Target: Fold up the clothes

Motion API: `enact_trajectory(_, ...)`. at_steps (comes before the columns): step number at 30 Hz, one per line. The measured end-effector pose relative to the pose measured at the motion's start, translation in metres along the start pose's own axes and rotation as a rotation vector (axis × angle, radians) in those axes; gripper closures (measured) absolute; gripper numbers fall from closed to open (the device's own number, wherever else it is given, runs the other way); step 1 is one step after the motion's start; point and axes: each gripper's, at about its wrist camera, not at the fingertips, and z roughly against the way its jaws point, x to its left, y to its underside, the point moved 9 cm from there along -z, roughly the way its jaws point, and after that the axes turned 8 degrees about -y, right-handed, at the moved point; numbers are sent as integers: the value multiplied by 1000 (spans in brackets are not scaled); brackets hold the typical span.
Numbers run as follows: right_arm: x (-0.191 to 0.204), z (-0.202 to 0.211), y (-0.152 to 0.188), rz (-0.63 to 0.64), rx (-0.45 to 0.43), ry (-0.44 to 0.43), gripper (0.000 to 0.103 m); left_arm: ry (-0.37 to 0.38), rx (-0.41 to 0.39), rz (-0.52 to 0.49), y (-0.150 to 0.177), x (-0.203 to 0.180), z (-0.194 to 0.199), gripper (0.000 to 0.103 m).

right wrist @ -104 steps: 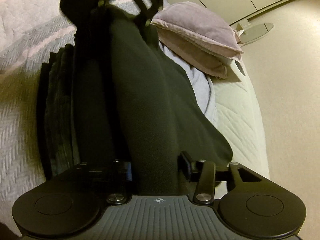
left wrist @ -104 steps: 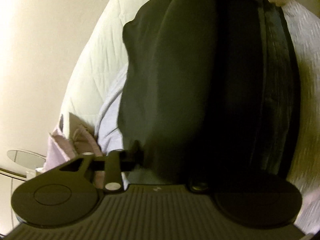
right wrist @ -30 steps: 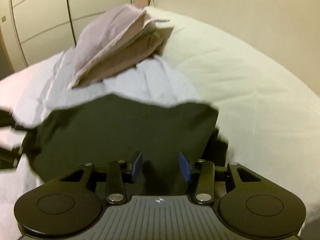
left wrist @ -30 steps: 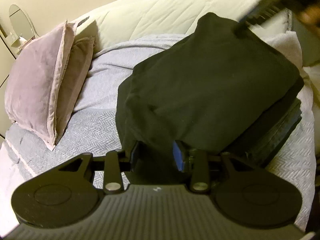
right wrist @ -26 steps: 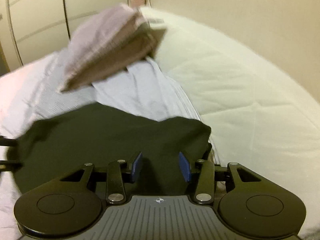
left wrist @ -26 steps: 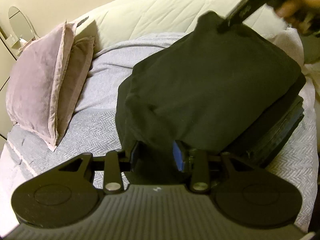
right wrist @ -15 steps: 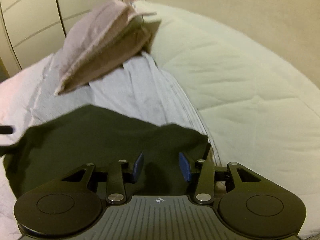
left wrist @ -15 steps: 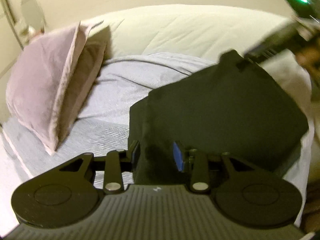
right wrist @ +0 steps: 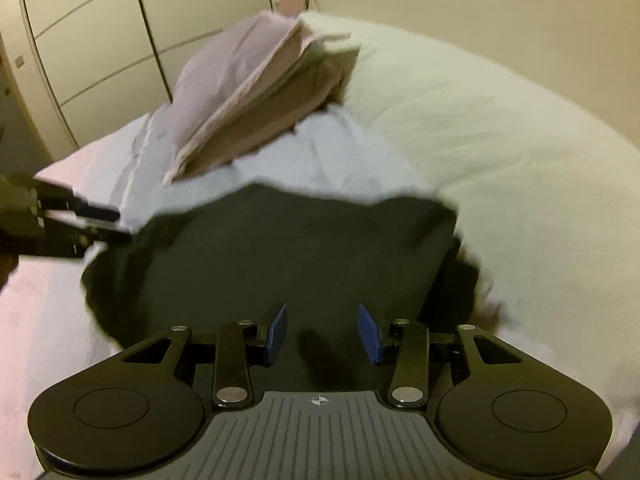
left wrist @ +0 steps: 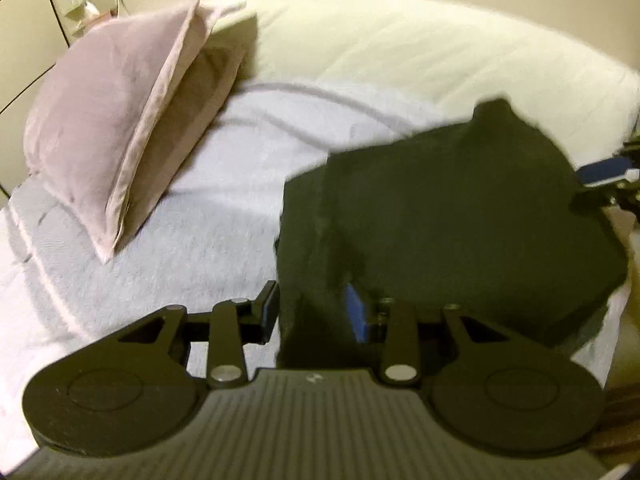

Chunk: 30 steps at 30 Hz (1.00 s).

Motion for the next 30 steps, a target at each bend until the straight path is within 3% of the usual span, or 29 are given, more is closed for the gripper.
enact_trajectory(3,4,-6,22,-38,32,0,60,-8,49,-48,19,-7,-13,70)
enact_trajectory(5,6,-2,22,-38,22,12,60,-21,38,-68,17,-8,-12,70)
enact_trajectory(9,14,18,24,-25,-8,58,60,-19,16,-14,19,-3,9,71)
enact_trajectory(13,23,39,49,-65,-1,122,59,-6,16,-8,48,-10,38,69)
enact_trajectory(14,27,44,57,-77,1,141,57,2,16,-2,56,-12,46,67)
enact_trajectory(15,31,50,66,-91,3,161,48,16,13,12,66,-15,54,65)
enact_trajectory(16,35,56,76,-110,3,181,34,30,10,26,75,-18,61,61)
enact_trajectory(18,45,68,93,-151,-6,215,26,58,4,53,93,-24,77,49)
enact_trajectory(20,62,80,109,-186,-15,242,25,71,-9,77,111,-30,94,27)
enact_trajectory(23,89,99,130,-230,-29,268,25,77,-17,116,135,-35,120,15)
enact_trajectory(26,119,113,146,-257,-28,296,25,49,-19,140,155,-34,150,6)
enact_trajectory(30,157,132,159,-266,-38,322,24,58,-51,219,177,-26,188,4)
